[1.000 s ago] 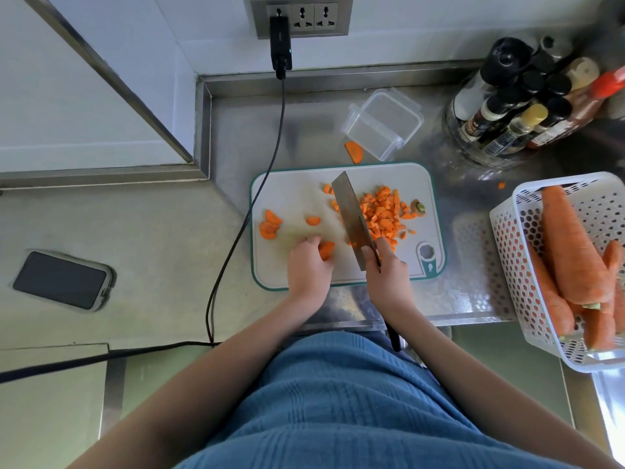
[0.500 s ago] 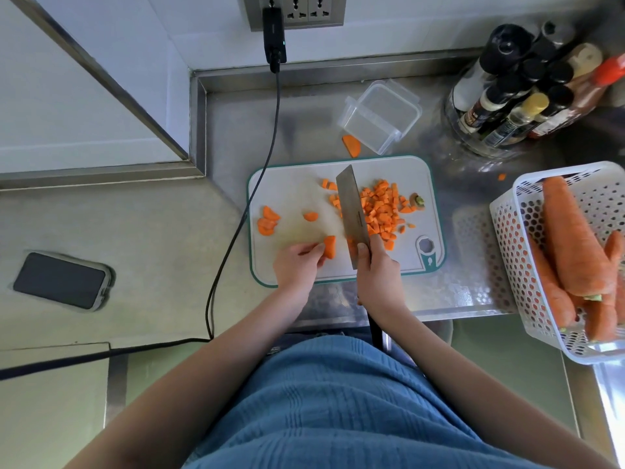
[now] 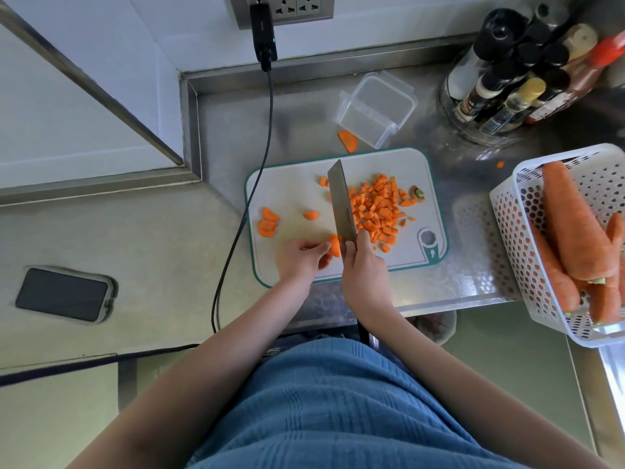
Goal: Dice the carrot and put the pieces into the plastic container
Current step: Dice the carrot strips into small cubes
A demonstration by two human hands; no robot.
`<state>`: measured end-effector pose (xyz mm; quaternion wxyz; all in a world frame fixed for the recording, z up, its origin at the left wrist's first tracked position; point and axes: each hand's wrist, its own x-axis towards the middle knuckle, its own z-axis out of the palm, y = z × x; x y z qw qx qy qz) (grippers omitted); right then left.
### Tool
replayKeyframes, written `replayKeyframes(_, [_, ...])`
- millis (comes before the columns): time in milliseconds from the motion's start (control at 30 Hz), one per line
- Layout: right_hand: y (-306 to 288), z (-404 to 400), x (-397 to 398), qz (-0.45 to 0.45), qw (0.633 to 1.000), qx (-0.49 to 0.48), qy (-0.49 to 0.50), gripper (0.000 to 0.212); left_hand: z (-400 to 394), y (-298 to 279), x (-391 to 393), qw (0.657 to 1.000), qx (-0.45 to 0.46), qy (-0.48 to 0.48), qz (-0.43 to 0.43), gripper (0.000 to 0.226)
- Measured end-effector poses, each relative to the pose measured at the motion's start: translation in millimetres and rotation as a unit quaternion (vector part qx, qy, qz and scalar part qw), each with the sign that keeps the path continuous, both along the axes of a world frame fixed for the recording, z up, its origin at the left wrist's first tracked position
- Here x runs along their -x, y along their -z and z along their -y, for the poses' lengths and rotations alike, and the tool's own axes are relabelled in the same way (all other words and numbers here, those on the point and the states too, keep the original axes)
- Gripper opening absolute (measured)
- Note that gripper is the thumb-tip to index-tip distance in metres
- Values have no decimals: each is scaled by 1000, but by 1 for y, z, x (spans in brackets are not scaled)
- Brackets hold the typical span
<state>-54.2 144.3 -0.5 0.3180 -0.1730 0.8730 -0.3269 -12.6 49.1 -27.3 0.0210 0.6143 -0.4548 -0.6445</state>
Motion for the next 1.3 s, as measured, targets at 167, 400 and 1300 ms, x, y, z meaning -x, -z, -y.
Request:
replayKeyframes(167, [0, 4, -4, -7, 1000, -13, 5, 16, -1, 3, 1, 1000, 5, -3, -6, 13])
replayKeyframes(400, [4, 9, -7, -10, 1000, -23, 5, 10, -1, 6, -1, 1000, 18, 6, 2, 14])
replayKeyframes(1300, [25, 22, -18, -56, 983, -155, -76, 24, 58, 32, -6, 807, 473, 350, 47, 22])
